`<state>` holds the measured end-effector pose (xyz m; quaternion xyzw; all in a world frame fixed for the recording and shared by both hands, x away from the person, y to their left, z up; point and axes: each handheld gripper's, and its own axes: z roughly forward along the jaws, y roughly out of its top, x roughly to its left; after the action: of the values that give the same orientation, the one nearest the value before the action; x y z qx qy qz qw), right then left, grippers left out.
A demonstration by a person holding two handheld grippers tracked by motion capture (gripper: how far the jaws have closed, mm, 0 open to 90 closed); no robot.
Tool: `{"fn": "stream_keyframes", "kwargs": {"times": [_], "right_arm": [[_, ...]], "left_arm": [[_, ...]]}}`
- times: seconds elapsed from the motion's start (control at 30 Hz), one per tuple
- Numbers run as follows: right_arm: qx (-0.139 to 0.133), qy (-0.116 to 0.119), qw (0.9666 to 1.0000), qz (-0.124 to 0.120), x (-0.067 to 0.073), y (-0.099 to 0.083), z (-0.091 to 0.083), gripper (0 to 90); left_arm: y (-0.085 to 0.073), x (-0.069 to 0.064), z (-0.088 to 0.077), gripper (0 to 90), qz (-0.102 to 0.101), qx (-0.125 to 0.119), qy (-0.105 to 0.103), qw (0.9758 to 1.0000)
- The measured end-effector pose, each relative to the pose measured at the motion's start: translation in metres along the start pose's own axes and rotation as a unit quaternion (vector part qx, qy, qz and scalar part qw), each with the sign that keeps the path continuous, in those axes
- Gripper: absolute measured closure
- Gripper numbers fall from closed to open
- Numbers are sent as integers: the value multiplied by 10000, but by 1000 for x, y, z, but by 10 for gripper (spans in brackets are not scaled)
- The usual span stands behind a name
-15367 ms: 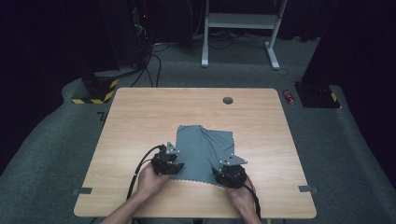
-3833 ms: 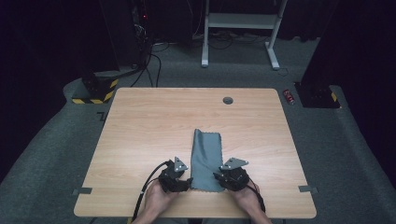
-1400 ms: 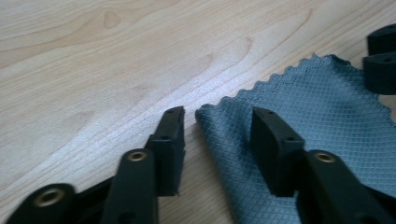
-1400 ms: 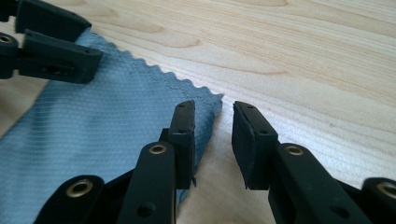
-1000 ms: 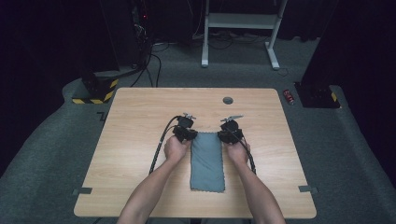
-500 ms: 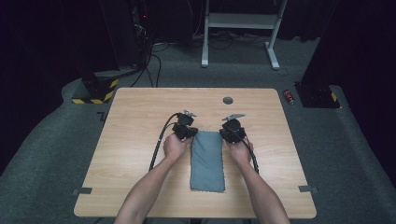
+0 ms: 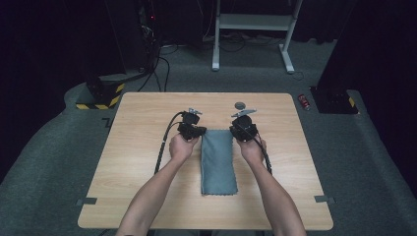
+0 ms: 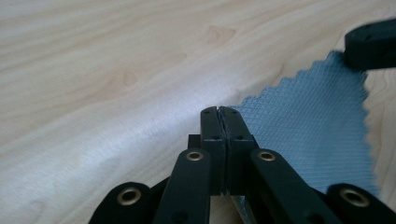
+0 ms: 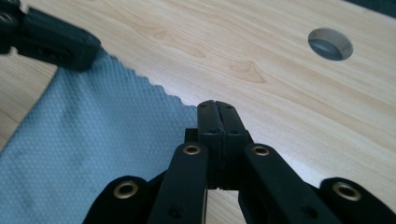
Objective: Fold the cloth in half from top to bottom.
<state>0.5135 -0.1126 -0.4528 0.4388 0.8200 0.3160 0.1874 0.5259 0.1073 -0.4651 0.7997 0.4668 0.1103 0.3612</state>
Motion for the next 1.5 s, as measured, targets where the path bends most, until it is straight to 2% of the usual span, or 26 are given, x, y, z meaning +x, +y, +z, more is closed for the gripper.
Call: {"fn": "stream_keyframes", "kwargs": {"times": [0.13,0.2,0.4,0.53,0.63,0.77,0.87,1.07,1.17,1.23,1.5], "right_arm": [[86,48,9999,-31,2,-6,5,898],[82,89,9999,-38,4,-12,6,898],[19,299,9995,-42,7,-30,-1,898],[5,386,9992,-105,9,-40,-4,898],[-33,355,9993,-109,8,-40,-3,898],[-75,382,9992,-71,7,-40,-4,897],[-111,458,9989,-15,7,-48,-10,897],[-199,570,9982,-60,16,-77,-27,897],[-244,630,9977,-48,19,-86,-32,897],[-300,675,9973,-52,23,-95,-41,897],[-387,724,9965,-137,28,-104,-54,897]], "left_arm": [[-8,-2,1,890,107,32,1,9999],[-15,-3,-1,890,112,-18,-95,9999],[-28,-12,-11,890,316,-49,-234,9992],[-34,-17,-12,889,510,90,-267,9983],[-34,-19,-11,889,503,80,-239,9984],[-40,-24,-17,889,552,-31,-361,9978],[-49,-30,-24,889,562,-131,-509,9970],[-71,-45,-37,889,670,-257,-732,9947],[-75,-49,-40,889,729,-281,-750,9941],[-82,-58,-45,889,823,-303,-766,9932],[-92,-63,-52,889,857,-355,-816,9923]]}}
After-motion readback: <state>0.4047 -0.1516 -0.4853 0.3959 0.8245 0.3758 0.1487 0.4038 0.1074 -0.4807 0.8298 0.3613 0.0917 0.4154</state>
